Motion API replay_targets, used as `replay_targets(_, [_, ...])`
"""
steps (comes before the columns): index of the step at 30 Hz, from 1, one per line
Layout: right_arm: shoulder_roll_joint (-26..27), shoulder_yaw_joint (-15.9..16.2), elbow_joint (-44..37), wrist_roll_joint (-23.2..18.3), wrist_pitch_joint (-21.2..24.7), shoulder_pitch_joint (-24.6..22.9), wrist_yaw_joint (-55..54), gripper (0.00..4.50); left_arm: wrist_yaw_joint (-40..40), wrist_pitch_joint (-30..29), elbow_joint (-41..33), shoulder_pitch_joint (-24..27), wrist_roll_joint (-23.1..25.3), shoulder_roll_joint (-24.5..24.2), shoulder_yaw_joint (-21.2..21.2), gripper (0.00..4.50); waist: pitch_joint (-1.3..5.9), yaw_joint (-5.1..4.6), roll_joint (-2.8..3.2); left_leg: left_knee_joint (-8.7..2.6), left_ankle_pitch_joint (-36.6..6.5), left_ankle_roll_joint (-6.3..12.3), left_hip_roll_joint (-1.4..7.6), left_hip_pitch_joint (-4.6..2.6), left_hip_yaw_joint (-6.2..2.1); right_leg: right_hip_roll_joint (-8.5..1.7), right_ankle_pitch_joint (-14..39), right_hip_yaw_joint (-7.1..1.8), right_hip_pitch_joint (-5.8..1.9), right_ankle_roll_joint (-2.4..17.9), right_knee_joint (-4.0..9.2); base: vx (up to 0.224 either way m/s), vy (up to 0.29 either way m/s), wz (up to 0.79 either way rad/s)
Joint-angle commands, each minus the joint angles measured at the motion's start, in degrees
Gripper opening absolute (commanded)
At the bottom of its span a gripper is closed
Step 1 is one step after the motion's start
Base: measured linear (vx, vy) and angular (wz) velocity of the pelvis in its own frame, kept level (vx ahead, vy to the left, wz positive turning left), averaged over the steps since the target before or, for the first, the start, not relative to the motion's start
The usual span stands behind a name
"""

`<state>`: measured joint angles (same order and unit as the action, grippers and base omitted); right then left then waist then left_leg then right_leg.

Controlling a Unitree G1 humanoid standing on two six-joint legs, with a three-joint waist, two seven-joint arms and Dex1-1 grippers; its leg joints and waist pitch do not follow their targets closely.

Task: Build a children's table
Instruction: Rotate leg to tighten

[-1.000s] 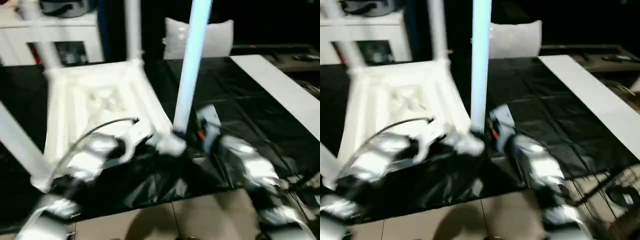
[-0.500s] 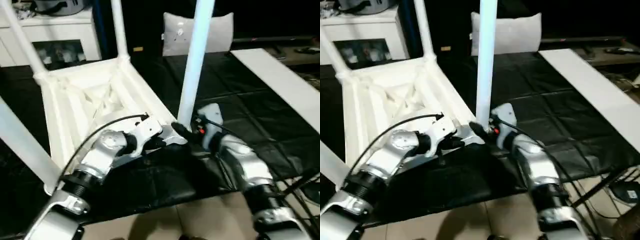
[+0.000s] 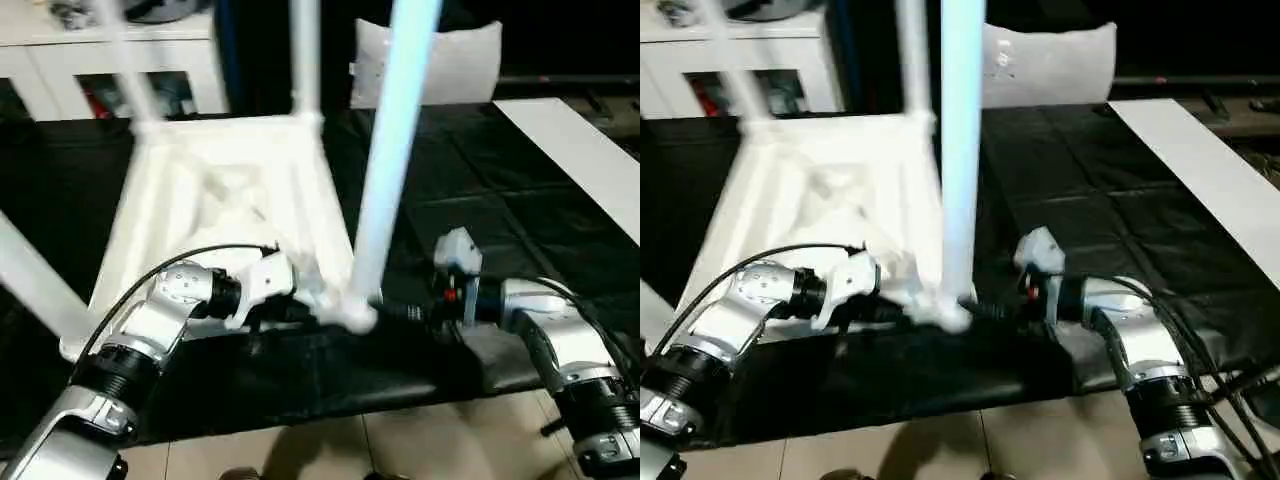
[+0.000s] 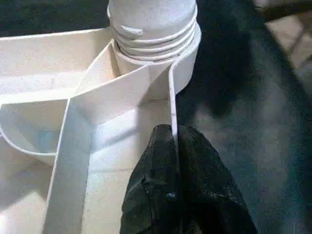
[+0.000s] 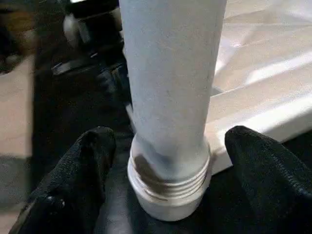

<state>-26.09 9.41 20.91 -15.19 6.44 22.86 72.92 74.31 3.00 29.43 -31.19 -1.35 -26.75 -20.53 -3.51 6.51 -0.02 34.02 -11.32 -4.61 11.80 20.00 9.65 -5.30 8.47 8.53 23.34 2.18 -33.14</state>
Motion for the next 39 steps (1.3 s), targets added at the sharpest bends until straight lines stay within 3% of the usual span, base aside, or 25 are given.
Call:
replay_targets(1, [-0.7, 0.9, -0.1, -0.4, 0.9, 1.4, 2.5, 3.60, 4.6, 1.7, -0.1, -1.3, 0.5, -0.4, -3.0, 0.00, 4.25, 0.07, -0.49, -3.94, -10.5, 3.55, 2.11, -0.51, -0.06, -4.02, 22.0, -3.85, -3.22, 6.7, 4.10, 0.000, 0.000, 0.00])
replay_targets(4, [-0.3, 1.5, -0.5, -1.3, 2.5, 1.9, 4.0, 3.29, 6.5, 2.1, -0.1, -1.6, 0.3, -0.5, -3.3, 0.00, 4.34, 0.09, -0.60, -3.93, -10.3, 3.21, 2.17, -0.39, -0.04, -3.98, 19.6, -3.96, -3.36, 8.1, 3.59, 0.000, 0.000, 0.00])
replay_targets(9, [0.0, 2.5, -0.5, -2.8, 5.4, 2.6, 7.6, 2.79, 8.2, 2.9, 0.9, -2.5, 0.2, 0.1, -3.3, 0.00, 4.53, 0.34, -0.80, -3.79, -8.8, 3.47, 2.14, -0.22, 0.06, -3.98, 17.7, -4.07, -3.47, 8.6, 3.25, 0.000, 0.000, 0.00])
replay_targets(12, [0.4, 2.9, -0.1, -3.0, 6.1, 2.7, 8.4, 2.70, 8.4, 3.1, 1.2, -2.7, 0.1, 0.3, -3.5, 0.00, 4.61, 0.62, -0.91, -3.75, -8.1, 3.33, 2.12, -0.14, 0.07, -4.05, 17.3, -4.11, -3.56, 8.5, 3.13, 0.000, 0.000, 0.00])
replay_targets(18, [0.6, 2.9, -0.3, -3.7, 7.8, 2.7, 9.0, 2.05, 8.2, 3.1, 1.6, -2.5, 0.2, 0.5, -3.1, 0.00, 4.52, 1.18, -0.99, -3.79, -8.6, 2.73, 2.11, -0.28, 0.09, -4.12, 20.4, -4.03, -3.44, 7.1, 3.54, 0.000, 0.000, 0.00])
replay_targets(24, [3.2, 2.1, -3.5, -3.3, 10.3, 0.1, 1.8, 1.97, 0.8, 0.0, 0.7, -1.7, -0.3, 2.8, 0.3, 0.00, 4.47, 1.21, -1.02, -3.88, -8.9, 2.10, 2.09, -0.23, -0.02, -4.16, 21.2, -3.92, -3.43, 6.3, 3.70, 0.000, 0.000, 0.00])
replay_targets(26, [6.0, 1.9, -3.4, -0.6, 10.2, -0.1, -5.6, 1.94, -4.9, -5.1, -0.3, -2.0, -0.3, 4.9, 1.9, 0.00, 4.13, 0.83, -1.13, -3.97, -11.2, 0.82, 1.69, -0.33, -0.16, -4.34, 27.9, -3.48, -3.43, 3.9, 4.70, 0.000, 0.000, 0.00])
replay_targets(30, [13.5, -0.5, -1.2, 1.4, 13.4, 2.1, -20.4, 1.93, -12.7, -11.3, -2.1, -3.1, -0.4, 9.4, 3.7, 0.00, 3.93, -0.67, -1.11, -3.90, -13.1, -0.42, 1.19, -0.24, -0.46, -4.24, 33.3, -2.61, -3.46, 1.2, 5.76, 0.000, 0.000, 0.00])
replay_targets(32, [15.9, -1.0, -0.2, 2.5, 13.6, 3.2, -25.2, 1.93, -15.5, -13.7, -2.7, -3.5, -0.3, 11.1, 4.4, 0.00, 3.79, -2.61, -1.02, -3.50, -15.5, -0.38, 0.80, -0.39, -0.63, -3.96, 36.0, -1.67, -3.16, -0.9, 6.84, 0.000, 0.000, 0.00])
replay_targets(34, [18.4, -1.7, 1.2, 3.3, 14.2, 4.4, -30.2, 1.93, -18.9, -15.0, -2.7, -4.2, 0.4, 12.9, 4.9, 0.00, 3.89, -2.90, -0.94, -3.17, -15.6, 0.70, 0.48, -0.99, -0.42, -4.01, 35.5, -1.79, -2.79, -0.6, 7.20, 0.000, 0.000, 0.00])
replay_targets(36, [21.6, -2.8, 3.4, 4.5, 14.7, 6.0, -36.9, 1.91, -24.7, -16.6, -2.3, -5.3, 1.8, 15.4, 5.7, 0.00, 3.77, -3.28, -0.86, -3.49, -15.7, 0.81, 0.77, -0.52, -0.66, -3.81, 34.7, -1.67, -2.97, -0.3, 6.89, 0.000, 0.000, 0.00])
replay_targets(37, [22.6, -3.2, 4.3, 4.9, 14.8, 6.5, -38.8, 1.91, -27.0, -17.0, -1.9, -5.8, 2.4, 16.3, 6.0, 0.00, 3.99, -3.82, -0.65, -3.40, -16.8, 0.15, 0.90, -0.62, -0.90, -3.82, 34.3, -1.30, -3.08, -0.3, 6.81, 0.000, 0.000, 0.00])
replay_targets(39, [23.5, -3.2, 5.7, 7.2, 13.0, 7.3, -41.9, 1.91, -30.1, -17.4, -1.5, -6.3, 4.1, 17.7, 5.9, 0.00, 4.13, -4.13, -0.68, -3.59, -16.1, 0.58, 1.09, -0.42, -0.97, -3.92, 31.6, -1.62, -3.23, 0.5, 6.60, 0.000, 0.000, 0.00])
